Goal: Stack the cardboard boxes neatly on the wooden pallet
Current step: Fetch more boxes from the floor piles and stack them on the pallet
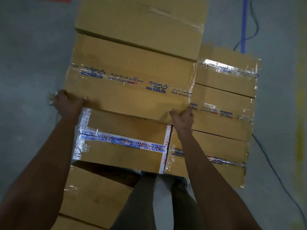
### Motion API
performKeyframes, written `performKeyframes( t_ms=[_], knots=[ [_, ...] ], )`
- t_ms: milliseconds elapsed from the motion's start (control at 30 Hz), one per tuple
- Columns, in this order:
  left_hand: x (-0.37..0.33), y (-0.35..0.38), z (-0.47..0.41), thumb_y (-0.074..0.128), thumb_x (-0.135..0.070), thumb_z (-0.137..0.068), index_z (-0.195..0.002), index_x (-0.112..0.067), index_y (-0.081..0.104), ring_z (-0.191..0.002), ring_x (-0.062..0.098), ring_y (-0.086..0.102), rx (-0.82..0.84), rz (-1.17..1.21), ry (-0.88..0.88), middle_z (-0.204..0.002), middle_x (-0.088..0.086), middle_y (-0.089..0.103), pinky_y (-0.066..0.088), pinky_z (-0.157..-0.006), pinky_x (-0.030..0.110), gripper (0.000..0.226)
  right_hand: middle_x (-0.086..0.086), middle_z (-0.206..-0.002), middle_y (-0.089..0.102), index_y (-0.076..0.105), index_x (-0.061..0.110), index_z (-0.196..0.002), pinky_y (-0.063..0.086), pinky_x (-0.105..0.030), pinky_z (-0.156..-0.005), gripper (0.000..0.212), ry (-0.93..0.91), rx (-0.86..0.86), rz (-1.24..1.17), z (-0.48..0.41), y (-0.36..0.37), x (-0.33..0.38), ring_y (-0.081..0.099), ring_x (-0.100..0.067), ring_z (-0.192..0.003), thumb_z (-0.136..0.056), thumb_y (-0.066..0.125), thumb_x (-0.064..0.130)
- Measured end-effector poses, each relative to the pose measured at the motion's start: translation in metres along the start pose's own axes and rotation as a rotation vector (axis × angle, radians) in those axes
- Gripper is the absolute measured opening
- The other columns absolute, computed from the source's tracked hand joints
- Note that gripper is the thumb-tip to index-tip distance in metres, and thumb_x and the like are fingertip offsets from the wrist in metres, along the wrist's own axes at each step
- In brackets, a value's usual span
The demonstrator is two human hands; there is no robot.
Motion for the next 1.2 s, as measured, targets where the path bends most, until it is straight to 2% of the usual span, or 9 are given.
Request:
performKeyframes(
  t_ms=[133,333,467,633,700,800,933,1067,1200],
  knots=[
    [-0.001,0.004,-0.006,0.085,-0.053,-0.052,-0.123,-0.015,0.061,-0.120,0.036,0.058,-0.017,-0.023,-0.003,-0.129,0.011,0.062,0.050,-0.101,0.048,0.085,-0.007,-0.156,0.032,0.016,0.024,-0.159,0.026,-0.065,-0.105,0.099,0.014,-0.063,0.078,-0.001,0.004,0.000,0.029,-0.033,-0.142,-0.081,0.071,0.054],
    [-0.070,0.023,-0.051,0.071,-0.056,-0.071,-0.128,-0.014,0.060,-0.124,0.040,0.056,-0.029,-0.199,0.065,-0.132,0.016,0.062,0.046,-0.105,0.052,0.072,-0.011,-0.162,0.021,0.022,0.016,-0.157,0.020,-0.063,-0.110,0.093,-0.263,-0.234,0.156,-0.043,0.007,0.076,0.018,-0.029,-0.148,-0.086,0.064,0.058],
    [-0.146,0.068,-0.104,0.053,-0.045,-0.097,-0.154,-0.011,0.031,-0.147,0.036,0.032,0.087,-0.135,0.158,-0.160,0.013,0.033,0.018,-0.123,0.050,0.070,-0.007,-0.166,0.018,0.020,0.016,-0.159,0.016,-0.057,-0.115,0.092,-0.328,-0.252,0.032,-0.099,-0.002,0.133,0.017,-0.027,-0.151,-0.089,0.064,0.054],
    [-0.181,0.082,-0.160,0.063,-0.024,-0.096,-0.163,-0.018,0.002,-0.151,0.025,0.023,0.143,0.190,0.146,-0.170,0.007,0.008,0.030,-0.119,0.034,0.091,-0.002,-0.165,0.021,0.021,0.027,-0.158,0.025,-0.053,-0.118,0.103,-0.307,-0.107,-0.183,-0.160,-0.002,0.158,0.025,-0.026,-0.150,-0.077,0.077,0.055],
    [-0.182,0.087,-0.167,0.062,-0.016,-0.094,-0.162,-0.028,0.012,-0.143,0.023,0.035,0.178,0.225,0.186,-0.166,0.005,0.022,0.041,-0.104,0.031,0.086,0.002,-0.149,0.047,0.036,0.035,-0.146,0.037,-0.054,-0.114,0.106,-0.279,-0.062,-0.321,-0.182,-0.001,0.148,0.048,-0.024,-0.135,-0.055,0.082,0.059],
    [-0.183,0.090,-0.169,0.061,-0.016,-0.085,-0.148,-0.032,0.039,-0.125,0.021,0.053,0.156,0.263,0.245,-0.144,-0.004,0.049,0.048,-0.091,0.031,0.069,0.011,-0.145,0.053,0.031,0.043,-0.146,0.040,-0.052,-0.112,0.116,-0.268,-0.017,-0.349,-0.217,0.010,0.125,0.054,-0.018,-0.131,-0.042,0.080,0.061],
    [-0.176,0.080,-0.166,0.066,-0.037,-0.081,-0.144,-0.029,0.043,-0.133,0.018,0.050,0.016,0.138,0.326,-0.146,-0.007,0.050,0.036,-0.114,0.039,0.067,0.008,-0.152,0.045,0.028,0.037,-0.151,0.037,-0.053,-0.114,0.121,-0.293,-0.060,-0.343,-0.207,0.007,0.127,0.048,-0.017,-0.138,-0.045,0.080,0.061],
    [-0.172,0.077,-0.167,0.072,-0.038,-0.082,-0.144,-0.019,0.048,-0.132,0.019,0.053,0.024,0.172,0.386,-0.144,0.001,0.055,0.041,-0.110,0.032,0.069,0.002,-0.156,0.039,0.022,0.026,-0.160,0.036,-0.045,-0.117,0.113,-0.312,-0.081,-0.321,-0.181,-0.002,0.136,0.041,-0.019,-0.142,-0.066,0.082,0.040],
    [-0.171,0.075,-0.167,0.074,-0.041,-0.086,-0.142,-0.021,0.054,-0.127,0.014,0.057,0.025,0.224,0.358,-0.139,-0.002,0.061,0.043,-0.105,0.024,0.062,-0.008,-0.157,0.038,0.021,0.017,-0.161,0.034,-0.044,-0.117,0.101,-0.379,-0.149,-0.244,-0.179,-0.005,0.140,0.038,-0.023,-0.144,-0.081,0.076,0.044]
  ],
)
Point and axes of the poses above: each hand's wrist, its own z-axis away from the middle knuckle, its own y-axis out of the palm, x = y × z, the point moved 9 cm from there along -z, towards the middle knuckle
